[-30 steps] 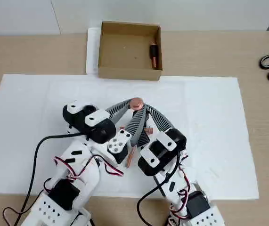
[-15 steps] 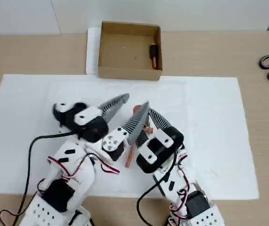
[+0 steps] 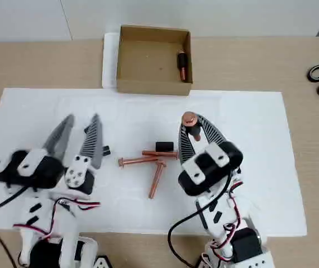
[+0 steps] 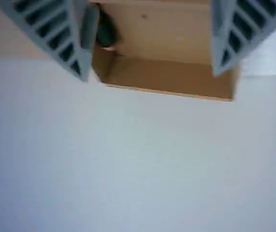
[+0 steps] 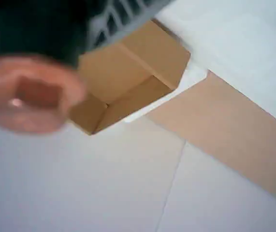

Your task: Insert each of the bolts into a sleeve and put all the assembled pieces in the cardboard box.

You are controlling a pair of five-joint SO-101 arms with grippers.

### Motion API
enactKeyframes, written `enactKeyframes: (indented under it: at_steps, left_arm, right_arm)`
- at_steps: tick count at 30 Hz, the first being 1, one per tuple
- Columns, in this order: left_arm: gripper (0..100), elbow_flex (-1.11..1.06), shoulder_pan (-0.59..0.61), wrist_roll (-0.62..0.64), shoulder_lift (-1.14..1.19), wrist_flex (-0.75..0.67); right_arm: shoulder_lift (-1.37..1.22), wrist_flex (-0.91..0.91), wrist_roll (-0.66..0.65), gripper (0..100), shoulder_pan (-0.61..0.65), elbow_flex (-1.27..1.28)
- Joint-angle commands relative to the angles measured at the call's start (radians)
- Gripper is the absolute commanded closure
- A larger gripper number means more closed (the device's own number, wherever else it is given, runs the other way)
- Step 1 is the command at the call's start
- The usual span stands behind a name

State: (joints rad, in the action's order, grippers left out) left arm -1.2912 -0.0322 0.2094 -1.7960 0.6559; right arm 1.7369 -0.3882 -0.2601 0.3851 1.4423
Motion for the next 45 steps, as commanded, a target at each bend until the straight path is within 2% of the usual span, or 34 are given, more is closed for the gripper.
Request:
enactKeyframes:
  at_steps: [1, 8, 12, 16, 19, 23, 26, 36, 41, 45]
  left_arm:
    - [84, -0.016, 0.101, 0.005, -0.008, 0.018]
    - [84, -0.074, 0.288, 0.005, -0.026, 0.04]
    - [84, -0.073, 0.399, 0.003, -0.025, 0.212]
    - [84, -0.074, 0.623, 0.005, -0.025, 0.408]
    - [84, -0.074, 0.821, 0.0, -0.025, 0.494]
    - [84, -0.068, 1.071, -0.003, -0.025, 0.508]
    - [84, -0.073, 1.197, -0.003, -0.025, 0.508]
    - [84, -0.073, 1.343, -0.002, -0.025, 0.514]
    - [84, -0.074, 1.356, -0.002, -0.025, 0.512]
    - [84, -0.073, 1.359, -0.002, -0.025, 0.516]
  right_arm:
    - [-0.11, -0.015, -0.005, 99.5, -0.028, -0.164]
    - [-0.59, -0.007, -0.002, 99.5, -0.036, -0.45]
    - [-0.912, 0.139, -0.002, 99.5, -0.036, -0.566]
    - [-1.202, 0.374, -0.003, 99.5, -0.036, -0.721]
    - [-1.422, 0.444, -0.006, 99.5, -0.038, -0.888]
    - [-1.687, 0.443, -0.005, 99.5, -0.07, -1.138]
    - [-1.876, 0.447, -0.005, 99.5, -0.094, -1.33]
    - [-2.502, 0.447, -0.005, 99.5, -0.101, -2.048]
    - [-2.801, 0.441, -0.006, 99.1, -0.09, -2.409]
    - [-2.984, 0.291, -0.009, 99.0, -0.088, -2.63]
